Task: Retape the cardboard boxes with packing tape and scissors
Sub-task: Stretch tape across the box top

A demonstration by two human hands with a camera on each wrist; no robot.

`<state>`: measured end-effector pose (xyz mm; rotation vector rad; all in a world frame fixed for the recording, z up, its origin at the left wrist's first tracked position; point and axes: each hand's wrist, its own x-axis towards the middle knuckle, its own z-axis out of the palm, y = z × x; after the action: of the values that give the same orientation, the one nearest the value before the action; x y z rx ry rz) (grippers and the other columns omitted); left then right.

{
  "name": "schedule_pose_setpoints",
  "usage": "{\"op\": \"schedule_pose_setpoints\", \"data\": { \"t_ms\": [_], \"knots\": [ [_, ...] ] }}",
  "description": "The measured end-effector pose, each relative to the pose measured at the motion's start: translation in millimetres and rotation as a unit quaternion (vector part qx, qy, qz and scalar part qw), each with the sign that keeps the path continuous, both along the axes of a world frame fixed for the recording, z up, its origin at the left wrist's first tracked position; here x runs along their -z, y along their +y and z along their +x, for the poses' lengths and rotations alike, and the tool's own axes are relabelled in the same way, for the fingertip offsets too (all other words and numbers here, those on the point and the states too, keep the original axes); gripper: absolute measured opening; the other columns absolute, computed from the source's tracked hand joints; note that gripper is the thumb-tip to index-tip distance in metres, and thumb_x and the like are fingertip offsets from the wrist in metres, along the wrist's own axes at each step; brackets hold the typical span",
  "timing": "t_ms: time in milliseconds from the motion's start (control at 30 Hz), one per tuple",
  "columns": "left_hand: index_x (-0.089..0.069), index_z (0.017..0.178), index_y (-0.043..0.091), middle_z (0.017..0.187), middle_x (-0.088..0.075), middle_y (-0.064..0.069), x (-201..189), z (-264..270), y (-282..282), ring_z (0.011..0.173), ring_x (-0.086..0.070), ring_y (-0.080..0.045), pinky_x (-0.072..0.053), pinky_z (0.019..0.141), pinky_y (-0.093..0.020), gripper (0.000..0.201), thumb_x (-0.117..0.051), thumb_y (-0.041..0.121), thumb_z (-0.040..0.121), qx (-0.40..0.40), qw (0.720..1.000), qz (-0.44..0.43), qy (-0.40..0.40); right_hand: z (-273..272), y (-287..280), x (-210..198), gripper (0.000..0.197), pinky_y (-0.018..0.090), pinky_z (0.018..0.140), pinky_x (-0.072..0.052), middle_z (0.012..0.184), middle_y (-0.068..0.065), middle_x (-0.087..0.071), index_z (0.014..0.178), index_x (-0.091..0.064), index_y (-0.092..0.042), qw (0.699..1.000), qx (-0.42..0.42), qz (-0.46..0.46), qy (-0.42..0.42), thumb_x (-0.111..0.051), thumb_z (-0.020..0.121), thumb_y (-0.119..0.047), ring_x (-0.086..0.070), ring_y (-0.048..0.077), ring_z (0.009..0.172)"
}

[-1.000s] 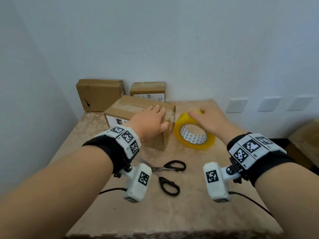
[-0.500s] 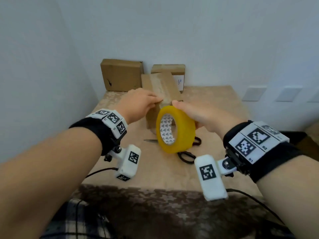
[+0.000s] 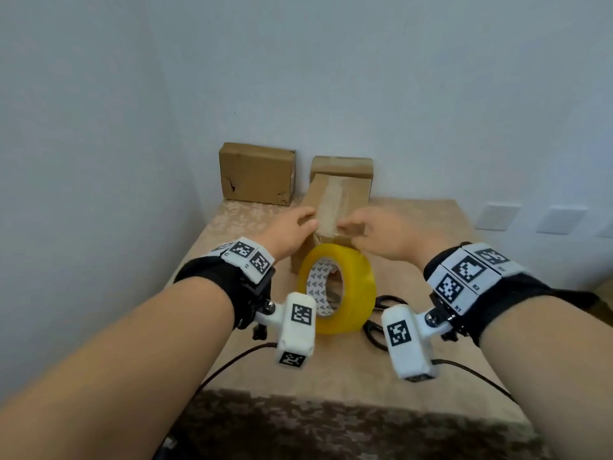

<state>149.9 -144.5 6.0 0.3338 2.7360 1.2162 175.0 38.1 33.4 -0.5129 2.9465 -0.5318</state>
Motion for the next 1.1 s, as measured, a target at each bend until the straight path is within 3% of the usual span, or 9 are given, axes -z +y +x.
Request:
{"op": "schedule_pose_setpoints", "data": {
  "t_ms": [167, 300, 433, 533, 633, 733, 900, 1033, 1100],
  "knots": [
    [-0.040, 0.141, 0.017, 0.133, -0.051, -0.007, 4.9, -16.1, 7.3, 0.111, -0.052, -0.016, -0.045, 0.095, -0.030, 0.043, -0.047, 0.021, 0.099, 0.060, 0.996, 0.065, 0.013, 0.3, 9.0, 3.2, 0.012, 0.032, 0.082, -0.045, 0.084, -0.009, -0.054, 0.096, -0.068, -0.021, 0.997, 0.016, 0.002, 0.076, -0.059, 0.092, -0.027, -0.056, 0.020, 0.092],
    [-0.040, 0.132, 0.012, 0.126, -0.050, -0.009, 6.8, -28.1, 23.1, 0.105, -0.056, -0.020, -0.050, 0.092, -0.036, 0.042, -0.055, 0.025, 0.095, 0.029, 0.998, 0.040, 0.039, -8.7, 15.5, 26.5, 0.022, 0.038, 0.096, -0.038, 0.109, 0.000, -0.044, 0.108, -0.052, -0.029, 0.994, 0.076, 0.025, 0.073, -0.056, 0.092, -0.043, -0.041, 0.020, 0.106],
    [-0.050, 0.094, 0.017, 0.104, -0.042, -0.001, -1.9, -22.1, 17.8, 0.094, -0.044, -0.016, -0.039, 0.082, -0.029, 0.021, -0.057, 0.036, 0.091, 0.003, 0.986, -0.079, 0.147, -12.1, 15.0, 30.2, 0.043, 0.043, 0.104, -0.037, 0.134, 0.011, -0.043, 0.135, -0.046, -0.027, 0.994, 0.077, 0.035, 0.067, -0.049, 0.095, -0.043, -0.042, 0.031, 0.122],
    [-0.058, 0.076, 0.009, 0.079, -0.061, -0.006, -13.3, -6.1, 13.6, 0.073, -0.058, -0.019, -0.048, 0.068, -0.035, 0.043, -0.046, 0.046, 0.096, 0.074, 0.993, -0.075, 0.055, -13.7, 11.1, 26.4, 0.044, 0.042, 0.101, -0.037, 0.132, 0.015, -0.043, 0.139, -0.045, -0.029, 0.992, 0.073, 0.084, 0.062, -0.044, 0.098, -0.043, -0.042, 0.034, 0.121],
    [-0.066, 0.081, 0.003, 0.082, -0.071, -0.010, -14.3, 11.7, 16.8, 0.080, -0.070, -0.022, -0.057, 0.073, -0.031, 0.062, -0.045, 0.061, 0.090, 0.087, 0.992, -0.037, -0.088, -14.8, 8.7, 22.6, 0.043, 0.043, 0.100, -0.037, 0.132, 0.017, -0.044, 0.138, -0.048, -0.031, 0.990, 0.072, 0.108, 0.049, -0.043, 0.098, -0.045, -0.043, 0.037, 0.121],
    [-0.066, 0.082, 0.008, 0.081, -0.070, -0.004, -12.2, 26.9, 20.3, 0.085, -0.070, -0.022, -0.057, 0.075, -0.031, 0.055, -0.054, 0.062, 0.084, 0.111, 0.984, -0.074, -0.114, -12.0, 7.6, 16.6, 0.046, 0.041, 0.103, -0.035, 0.137, 0.019, -0.039, 0.144, -0.042, -0.029, 0.990, 0.067, 0.121, 0.025, -0.039, 0.100, -0.043, -0.043, 0.037, 0.123],
    [-0.066, 0.097, 0.004, 0.083, -0.068, -0.004, -4.6, 46.4, 19.3, 0.081, -0.066, -0.019, -0.051, 0.061, -0.020, 0.027, -0.056, 0.028, 0.094, 0.104, 0.981, 0.021, -0.162, -5.6, 6.5, 16.1, 0.046, 0.040, 0.101, -0.038, 0.135, 0.017, -0.041, 0.145, -0.038, -0.025, 0.989, 0.056, 0.137, 0.029, -0.032, 0.102, -0.041, -0.047, 0.034, 0.119],
    [-0.059, 0.099, 0.012, 0.086, -0.052, -0.011, 4.6, 60.3, 24.3, 0.072, -0.050, -0.022, -0.041, 0.062, -0.024, 0.043, -0.056, 0.054, 0.088, 0.147, 0.966, 0.106, -0.183, -11.0, 3.2, 20.9, 0.046, 0.042, 0.101, -0.039, 0.135, 0.017, -0.041, 0.145, -0.038, -0.028, 0.986, 0.069, 0.148, 0.045, -0.032, 0.102, -0.042, -0.045, 0.036, 0.122],
    [-0.058, 0.094, 0.010, 0.083, -0.051, -0.012, 4.6, 61.9, 29.6, 0.072, -0.049, -0.021, -0.042, 0.062, -0.026, 0.030, -0.064, 0.038, 0.088, 0.155, 0.974, 0.061, -0.155, -12.6, 4.2, 19.2, 0.045, 0.040, 0.098, -0.039, 0.135, 0.017, -0.043, 0.145, -0.039, -0.028, 0.984, 0.068, 0.156, 0.046, -0.032, 0.102, -0.042, -0.048, 0.035, 0.120]
  ]
}}
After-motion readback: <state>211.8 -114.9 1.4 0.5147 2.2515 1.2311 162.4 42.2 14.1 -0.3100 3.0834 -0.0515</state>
